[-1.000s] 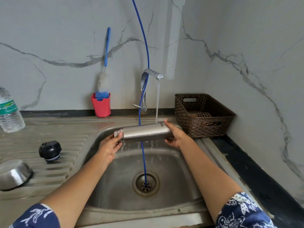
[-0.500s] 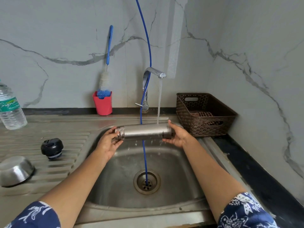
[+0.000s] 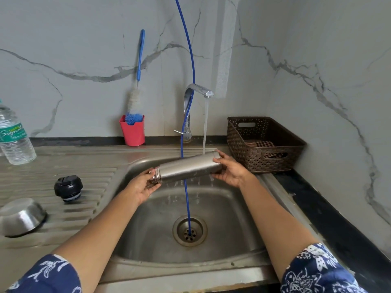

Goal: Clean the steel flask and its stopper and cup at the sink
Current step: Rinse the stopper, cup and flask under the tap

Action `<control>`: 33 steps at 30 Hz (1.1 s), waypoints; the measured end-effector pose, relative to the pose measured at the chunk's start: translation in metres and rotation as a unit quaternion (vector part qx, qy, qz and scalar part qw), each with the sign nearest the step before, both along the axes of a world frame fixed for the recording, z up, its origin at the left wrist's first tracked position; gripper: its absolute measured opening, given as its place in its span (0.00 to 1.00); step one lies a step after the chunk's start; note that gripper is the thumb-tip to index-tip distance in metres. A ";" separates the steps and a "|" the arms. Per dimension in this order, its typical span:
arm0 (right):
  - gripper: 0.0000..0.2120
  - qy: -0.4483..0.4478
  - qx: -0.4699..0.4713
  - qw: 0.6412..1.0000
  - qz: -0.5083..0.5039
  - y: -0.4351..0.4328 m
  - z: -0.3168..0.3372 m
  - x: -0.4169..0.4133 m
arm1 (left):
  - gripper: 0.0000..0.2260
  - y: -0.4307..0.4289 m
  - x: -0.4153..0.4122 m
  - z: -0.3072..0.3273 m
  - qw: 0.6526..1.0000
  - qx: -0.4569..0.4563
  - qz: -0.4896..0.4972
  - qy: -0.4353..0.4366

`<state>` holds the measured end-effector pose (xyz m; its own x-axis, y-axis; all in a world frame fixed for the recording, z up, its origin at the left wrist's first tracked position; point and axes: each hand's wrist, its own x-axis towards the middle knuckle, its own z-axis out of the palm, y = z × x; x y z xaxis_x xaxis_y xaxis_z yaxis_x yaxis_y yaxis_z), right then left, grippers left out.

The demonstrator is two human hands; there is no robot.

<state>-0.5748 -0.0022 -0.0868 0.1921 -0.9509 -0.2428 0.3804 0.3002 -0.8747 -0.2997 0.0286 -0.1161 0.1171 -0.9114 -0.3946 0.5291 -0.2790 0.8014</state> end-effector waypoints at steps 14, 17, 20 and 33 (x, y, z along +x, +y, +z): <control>0.21 0.050 0.021 0.995 -0.082 -0.005 -0.006 0.013 | 0.12 -0.005 0.001 -0.003 1.000 -0.002 0.015 0.020; 0.33 0.008 -0.014 0.993 -0.114 -0.006 -0.006 0.014 | 0.12 -0.001 0.001 -0.002 0.999 0.044 -0.023 0.018; 0.32 -0.034 -0.043 0.992 -0.113 -0.007 -0.004 0.010 | 0.12 0.002 -0.001 0.000 0.997 0.063 -0.036 0.012; 0.42 0.015 0.031 0.990 -0.138 -0.004 -0.005 0.018 | 0.07 0.001 -0.006 0.005 0.998 -0.049 0.017 0.043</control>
<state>-0.5567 -0.0059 -0.0914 -0.0820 -0.9492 -0.3039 0.4295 0.2415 -0.8702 -0.3060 0.0295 -0.1110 0.1178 -0.9419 -0.3147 0.6054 -0.1831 0.7746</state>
